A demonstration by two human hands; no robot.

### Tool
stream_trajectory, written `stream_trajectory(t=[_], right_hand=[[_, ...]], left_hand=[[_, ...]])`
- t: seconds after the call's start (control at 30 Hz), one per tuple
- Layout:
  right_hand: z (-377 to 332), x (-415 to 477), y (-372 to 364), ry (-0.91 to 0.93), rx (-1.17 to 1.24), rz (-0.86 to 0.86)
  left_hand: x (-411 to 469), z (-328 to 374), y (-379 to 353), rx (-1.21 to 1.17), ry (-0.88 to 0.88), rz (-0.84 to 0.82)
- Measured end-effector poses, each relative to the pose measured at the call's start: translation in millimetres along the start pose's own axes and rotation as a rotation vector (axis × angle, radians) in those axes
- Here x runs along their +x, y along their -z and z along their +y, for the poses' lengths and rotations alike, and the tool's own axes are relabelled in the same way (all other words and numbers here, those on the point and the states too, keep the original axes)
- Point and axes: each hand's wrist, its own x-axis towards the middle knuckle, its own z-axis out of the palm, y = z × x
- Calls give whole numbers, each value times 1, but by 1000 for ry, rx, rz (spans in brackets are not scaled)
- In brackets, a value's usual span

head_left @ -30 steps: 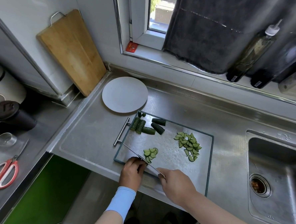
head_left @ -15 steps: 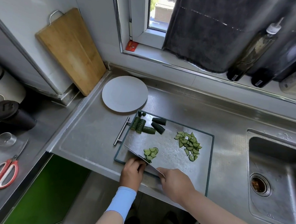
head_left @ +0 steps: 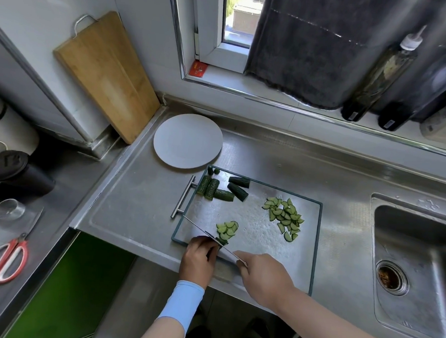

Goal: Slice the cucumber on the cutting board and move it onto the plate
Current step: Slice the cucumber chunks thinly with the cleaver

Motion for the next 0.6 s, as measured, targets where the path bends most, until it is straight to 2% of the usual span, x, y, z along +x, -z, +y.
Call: stream_trajectory(t=[0.6], right_hand=[[-2, 7, -1, -52, -11, -76]], left_hand=[[0, -6, -5, -5, 15, -8]])
